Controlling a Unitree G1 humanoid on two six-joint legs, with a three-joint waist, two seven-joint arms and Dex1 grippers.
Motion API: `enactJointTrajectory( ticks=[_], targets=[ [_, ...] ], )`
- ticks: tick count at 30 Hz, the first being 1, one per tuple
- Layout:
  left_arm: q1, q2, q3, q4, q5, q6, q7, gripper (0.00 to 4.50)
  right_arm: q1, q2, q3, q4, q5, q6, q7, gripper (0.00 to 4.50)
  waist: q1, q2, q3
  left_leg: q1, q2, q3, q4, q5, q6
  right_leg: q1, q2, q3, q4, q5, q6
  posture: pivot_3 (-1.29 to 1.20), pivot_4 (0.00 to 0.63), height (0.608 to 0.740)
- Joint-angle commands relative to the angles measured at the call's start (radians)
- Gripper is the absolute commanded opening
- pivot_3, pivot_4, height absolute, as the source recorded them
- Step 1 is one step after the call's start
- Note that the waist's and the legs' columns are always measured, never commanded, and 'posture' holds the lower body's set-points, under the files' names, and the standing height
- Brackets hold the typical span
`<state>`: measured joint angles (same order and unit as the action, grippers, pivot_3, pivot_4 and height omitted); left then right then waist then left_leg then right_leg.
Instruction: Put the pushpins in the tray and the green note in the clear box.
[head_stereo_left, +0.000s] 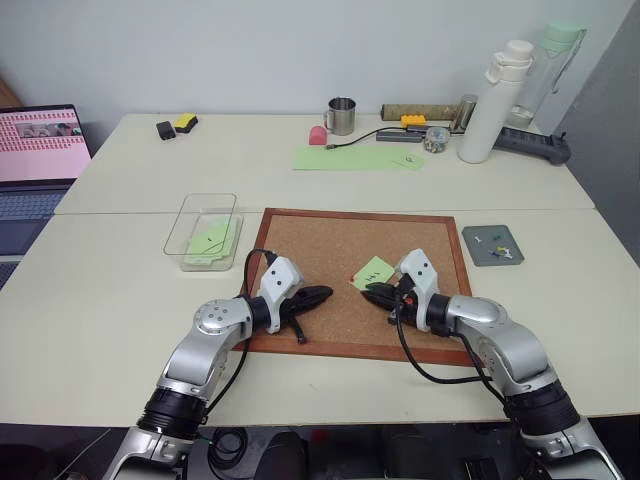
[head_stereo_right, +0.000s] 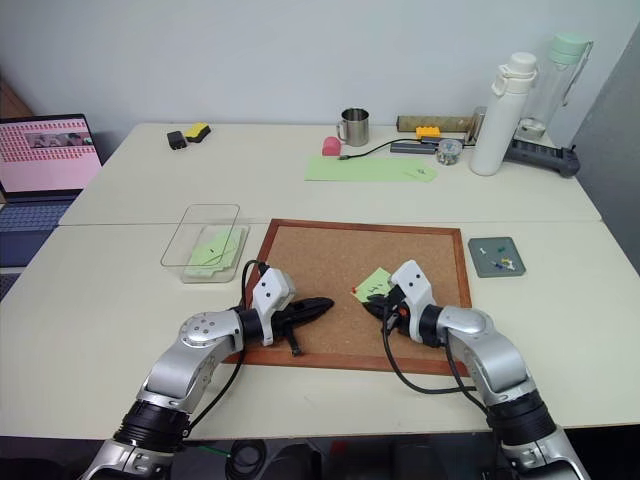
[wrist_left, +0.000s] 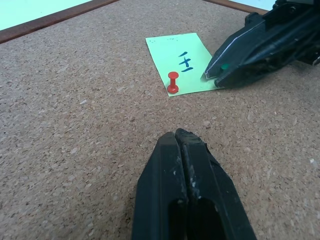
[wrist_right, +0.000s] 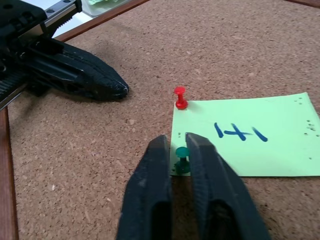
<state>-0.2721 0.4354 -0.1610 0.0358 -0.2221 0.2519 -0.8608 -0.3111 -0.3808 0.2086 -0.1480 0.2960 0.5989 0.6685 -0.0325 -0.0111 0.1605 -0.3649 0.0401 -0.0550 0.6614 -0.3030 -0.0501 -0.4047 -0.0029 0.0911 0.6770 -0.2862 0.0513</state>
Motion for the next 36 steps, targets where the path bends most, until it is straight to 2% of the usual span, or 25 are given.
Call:
enactJointTrajectory(
  ticks=[1, 17, 30, 36],
  targets=[
    [0.02, 0.006, -0.02, 0.013, 0.021, 0.012, -0.001, 0.0, -0.009, 0.018, -0.018, -0.028, 0.023, -0.024, 0.013, 0.02, 0.0, 0.0, 0.0, 0.0, 0.0, 0.0, 0.0, 0.0, 0.0, 0.0, 0.0, 0.0, 0.0, 0.0, 0.0, 0.0, 0.15, 0.74],
    [0.021, 0.012, -0.029, 0.016, 0.023, 0.017, -0.014, 0.0, -0.002, 0.021, -0.075, -0.152, 0.082, -0.032, 0.017, 0.02, 0.001, 0.0, 0.0, 0.0, 0.0, 0.0, 0.0, 0.0, 0.0, 0.0, 0.0, 0.0, -0.001, 0.0, 0.0, 0.0, 0.15, 0.74],
    [0.012, 0.007, -0.029, 0.025, 0.021, 0.019, -0.015, 0.0, -0.013, 0.006, -0.102, -0.169, 0.097, -0.025, -0.007, 0.02, 0.001, 0.0, 0.0, 0.0, 0.0, 0.0, 0.0, 0.0, 0.0, 0.0, 0.0, 0.0, -0.001, 0.0, 0.0, 0.0, 0.15, 0.74],
    [0.015, 0.007, -0.025, 0.026, 0.02, 0.017, -0.012, 0.0, -0.032, 0.048, -0.254, -0.143, 0.119, -0.028, -0.144, 0.02, 0.001, 0.0, 0.0, -0.001, 0.0, 0.0, 0.0, 0.0, 0.0, 0.0, 0.0, 0.0, -0.001, 0.0, 0.0, 0.0, 0.15, 0.74]
  ],
)
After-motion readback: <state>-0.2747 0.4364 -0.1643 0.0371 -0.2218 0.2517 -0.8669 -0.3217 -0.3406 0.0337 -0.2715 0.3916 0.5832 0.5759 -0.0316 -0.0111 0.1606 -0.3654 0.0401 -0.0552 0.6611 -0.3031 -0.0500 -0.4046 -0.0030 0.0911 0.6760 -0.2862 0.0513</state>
